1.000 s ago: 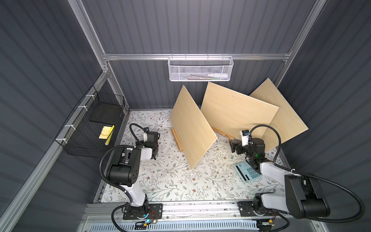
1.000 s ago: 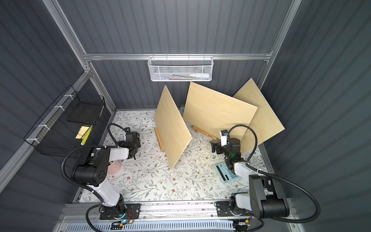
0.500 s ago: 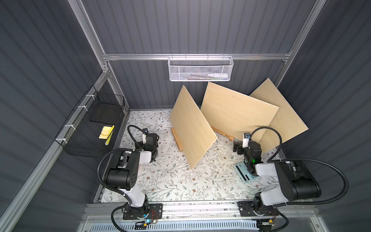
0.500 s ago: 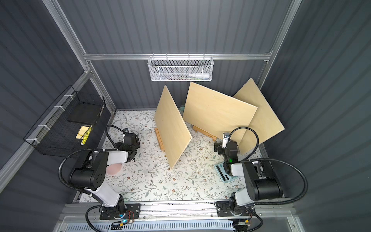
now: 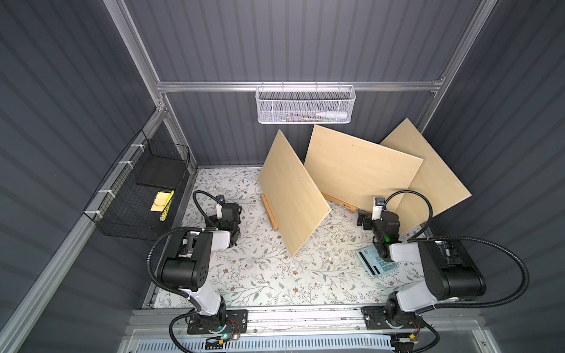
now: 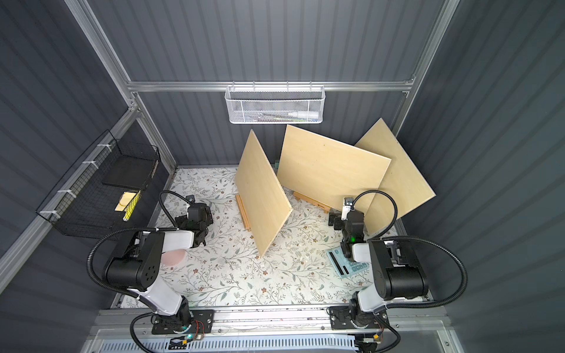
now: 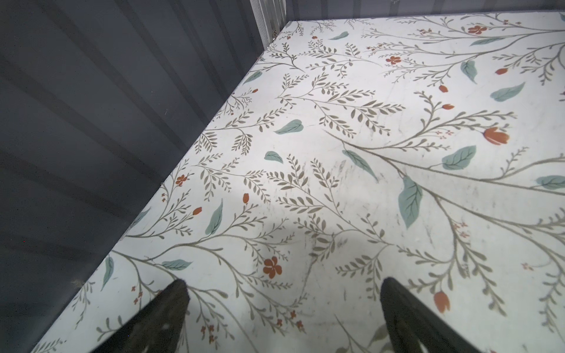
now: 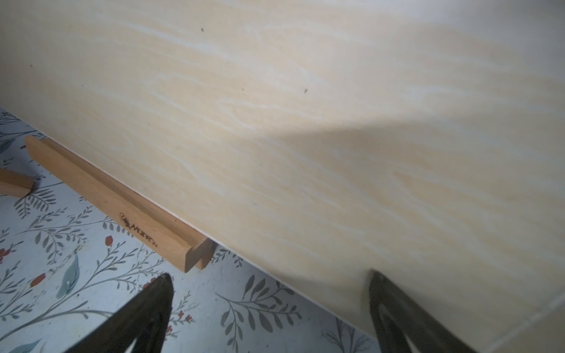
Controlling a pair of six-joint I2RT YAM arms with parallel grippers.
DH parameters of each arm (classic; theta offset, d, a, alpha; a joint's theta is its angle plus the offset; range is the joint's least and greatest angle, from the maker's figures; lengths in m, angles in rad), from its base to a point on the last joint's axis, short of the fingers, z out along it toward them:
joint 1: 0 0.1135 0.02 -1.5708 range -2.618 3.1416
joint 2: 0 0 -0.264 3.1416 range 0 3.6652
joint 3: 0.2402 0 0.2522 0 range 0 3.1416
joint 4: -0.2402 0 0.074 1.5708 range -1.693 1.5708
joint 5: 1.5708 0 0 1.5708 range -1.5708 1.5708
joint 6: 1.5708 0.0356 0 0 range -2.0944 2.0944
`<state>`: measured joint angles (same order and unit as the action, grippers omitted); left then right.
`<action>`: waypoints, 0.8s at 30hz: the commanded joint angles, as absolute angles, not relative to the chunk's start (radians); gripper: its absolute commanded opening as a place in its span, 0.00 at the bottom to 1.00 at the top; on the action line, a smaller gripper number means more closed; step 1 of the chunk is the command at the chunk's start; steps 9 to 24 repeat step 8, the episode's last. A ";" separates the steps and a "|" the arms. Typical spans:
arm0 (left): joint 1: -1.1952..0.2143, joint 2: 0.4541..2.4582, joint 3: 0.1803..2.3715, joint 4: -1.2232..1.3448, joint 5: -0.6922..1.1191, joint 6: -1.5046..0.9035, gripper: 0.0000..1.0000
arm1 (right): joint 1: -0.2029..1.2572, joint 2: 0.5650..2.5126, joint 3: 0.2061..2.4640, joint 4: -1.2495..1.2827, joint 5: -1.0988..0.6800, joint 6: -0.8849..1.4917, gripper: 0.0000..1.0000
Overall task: Assemble the easel
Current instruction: Reset both arms
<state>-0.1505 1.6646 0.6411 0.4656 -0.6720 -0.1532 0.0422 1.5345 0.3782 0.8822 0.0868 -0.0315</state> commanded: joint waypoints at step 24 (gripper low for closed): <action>-0.144 1.663 0.658 0.468 -0.687 -0.163 1.00 | 0.004 1.540 0.420 0.824 0.025 -0.008 0.99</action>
